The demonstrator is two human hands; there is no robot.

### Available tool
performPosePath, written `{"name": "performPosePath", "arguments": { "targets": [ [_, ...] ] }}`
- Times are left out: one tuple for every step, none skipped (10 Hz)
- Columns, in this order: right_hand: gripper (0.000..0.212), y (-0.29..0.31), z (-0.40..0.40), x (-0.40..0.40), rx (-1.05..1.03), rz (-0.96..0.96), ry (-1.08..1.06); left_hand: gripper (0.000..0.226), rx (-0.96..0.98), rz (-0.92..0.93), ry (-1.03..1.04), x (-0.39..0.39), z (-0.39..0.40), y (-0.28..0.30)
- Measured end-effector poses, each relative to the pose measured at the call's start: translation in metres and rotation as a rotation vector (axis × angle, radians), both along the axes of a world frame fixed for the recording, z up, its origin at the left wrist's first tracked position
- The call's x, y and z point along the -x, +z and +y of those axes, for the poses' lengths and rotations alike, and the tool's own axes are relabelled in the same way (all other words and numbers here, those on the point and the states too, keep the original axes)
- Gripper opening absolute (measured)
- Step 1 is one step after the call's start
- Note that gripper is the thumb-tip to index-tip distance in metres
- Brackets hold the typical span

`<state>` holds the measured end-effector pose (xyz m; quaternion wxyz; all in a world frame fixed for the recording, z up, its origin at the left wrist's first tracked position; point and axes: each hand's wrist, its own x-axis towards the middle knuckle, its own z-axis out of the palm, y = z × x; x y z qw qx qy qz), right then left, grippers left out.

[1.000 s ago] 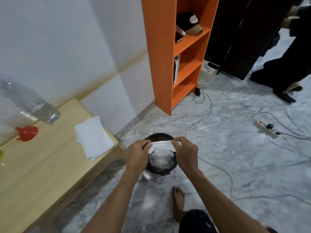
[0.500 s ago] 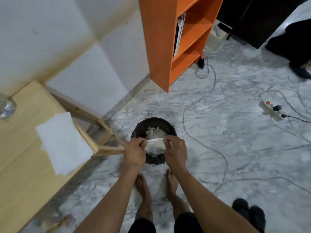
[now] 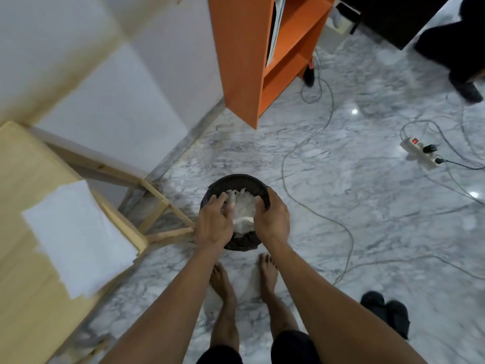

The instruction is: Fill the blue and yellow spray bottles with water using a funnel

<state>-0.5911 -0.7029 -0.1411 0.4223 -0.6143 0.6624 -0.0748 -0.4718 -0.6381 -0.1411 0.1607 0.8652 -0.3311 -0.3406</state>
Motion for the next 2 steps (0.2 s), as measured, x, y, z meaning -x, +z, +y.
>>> {"name": "performPosePath", "arguments": {
  "targets": [
    [0.048, 0.0149, -0.0059, -0.0022, -0.036, 0.004, 0.009, 0.053, 0.019, 0.006, 0.002, -0.0033, 0.0, 0.0087],
    [0.051, 0.0246, -0.0124, -0.0031, -0.055, -0.015, 0.021, 0.056, 0.051, 0.019, 0.028, -0.0038, -0.0028, 0.014]
  ]
}}
